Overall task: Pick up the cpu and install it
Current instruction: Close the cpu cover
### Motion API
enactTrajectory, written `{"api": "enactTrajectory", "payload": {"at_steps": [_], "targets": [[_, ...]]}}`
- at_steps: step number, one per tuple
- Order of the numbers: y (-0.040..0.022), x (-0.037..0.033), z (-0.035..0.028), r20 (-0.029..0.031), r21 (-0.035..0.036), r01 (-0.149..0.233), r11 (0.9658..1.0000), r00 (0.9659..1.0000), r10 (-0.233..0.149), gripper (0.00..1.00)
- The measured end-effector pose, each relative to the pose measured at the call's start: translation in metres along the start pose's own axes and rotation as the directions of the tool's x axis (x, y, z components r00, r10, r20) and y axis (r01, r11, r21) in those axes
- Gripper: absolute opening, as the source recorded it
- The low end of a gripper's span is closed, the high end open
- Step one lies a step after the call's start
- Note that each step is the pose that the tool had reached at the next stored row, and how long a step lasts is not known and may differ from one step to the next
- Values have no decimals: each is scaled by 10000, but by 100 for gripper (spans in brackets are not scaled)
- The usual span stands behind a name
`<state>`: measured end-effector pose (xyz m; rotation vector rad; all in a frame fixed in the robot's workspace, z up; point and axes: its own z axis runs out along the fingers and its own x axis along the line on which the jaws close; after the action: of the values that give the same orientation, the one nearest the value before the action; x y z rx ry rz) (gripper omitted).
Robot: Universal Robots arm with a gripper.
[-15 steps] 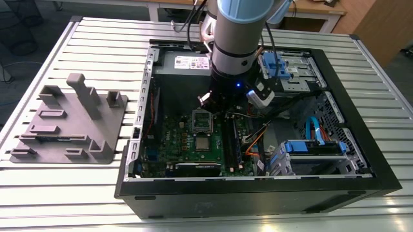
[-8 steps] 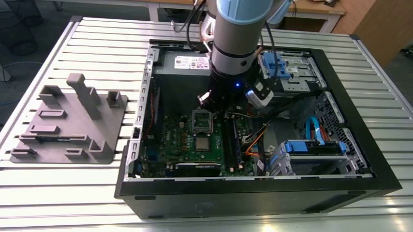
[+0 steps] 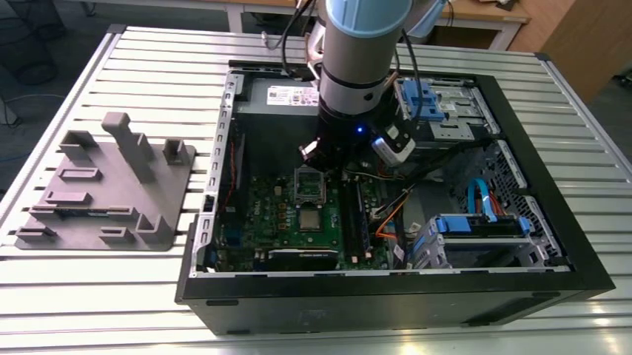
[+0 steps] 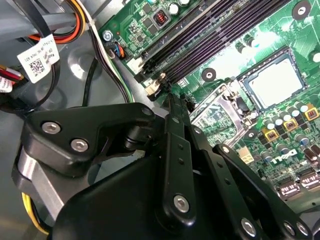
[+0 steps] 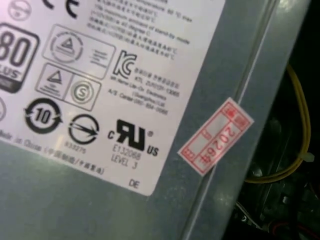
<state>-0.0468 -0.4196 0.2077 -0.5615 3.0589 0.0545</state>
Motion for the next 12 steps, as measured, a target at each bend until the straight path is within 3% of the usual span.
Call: {"api": "enactTrajectory", "payload": {"at_steps": [12], "targets": [[-29, 8, -121, 1, -3, 110, 9999, 9999, -110, 11]]}}
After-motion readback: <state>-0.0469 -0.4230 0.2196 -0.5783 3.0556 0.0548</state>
